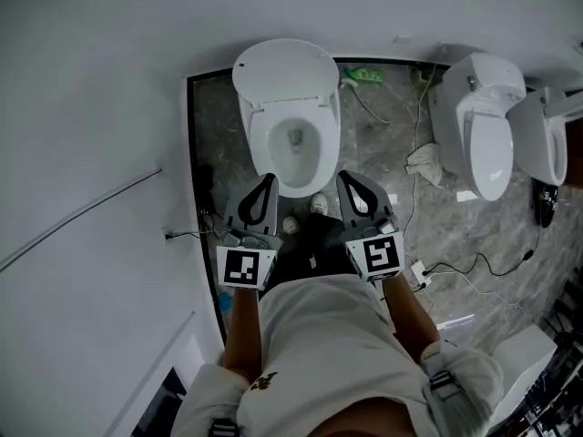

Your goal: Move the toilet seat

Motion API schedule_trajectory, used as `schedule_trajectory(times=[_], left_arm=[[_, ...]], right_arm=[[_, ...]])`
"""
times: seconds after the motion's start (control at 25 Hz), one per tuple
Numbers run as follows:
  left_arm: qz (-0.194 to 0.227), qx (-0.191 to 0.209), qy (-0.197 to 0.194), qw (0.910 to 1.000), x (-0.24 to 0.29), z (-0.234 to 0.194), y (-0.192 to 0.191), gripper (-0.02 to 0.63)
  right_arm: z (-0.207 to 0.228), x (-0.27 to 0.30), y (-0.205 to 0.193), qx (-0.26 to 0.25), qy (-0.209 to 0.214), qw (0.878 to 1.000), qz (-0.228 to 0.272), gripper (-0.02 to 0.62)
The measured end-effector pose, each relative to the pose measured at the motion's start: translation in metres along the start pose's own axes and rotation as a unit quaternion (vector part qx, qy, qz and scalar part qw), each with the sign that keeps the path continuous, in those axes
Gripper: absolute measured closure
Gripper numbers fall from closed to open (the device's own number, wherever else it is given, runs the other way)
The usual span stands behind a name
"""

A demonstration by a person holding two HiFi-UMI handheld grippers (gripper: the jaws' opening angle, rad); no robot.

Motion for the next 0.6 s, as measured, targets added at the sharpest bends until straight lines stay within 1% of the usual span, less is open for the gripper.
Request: schedule_trajectory(times=[0.24,0.4,0.6], left_arm=[[-0.010,-0.015,-0.002,0.9998,0.003,-0.011,-0.026,0.583],[-0.021,-0.034,-0.017,0.9991,0.005,-0.019,-0.048,0.583],[-0.029,-0.048,-0.041,0.9976,0.007,-0.021,-0.073,0.583]], right_arm=[[-0.011,0.005,-0.023,0.007,-0.008,1.000,-0.024,0.574],[-0.017,0.003,-0.039,0.006,-0.035,0.999,-0.041,0.574],[-0.025,0.001,-0.059,0.011,-0.072,0.996,-0.055,0.574]])
Point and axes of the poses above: the fingertips, and each gripper's own axes: x forward along the fingers, z to its right, y out of its top, the point moved 9 cm from there along -x, backward along the fingers, and after that the axes turned 13 degrees about -y, right-handed, at the moved point
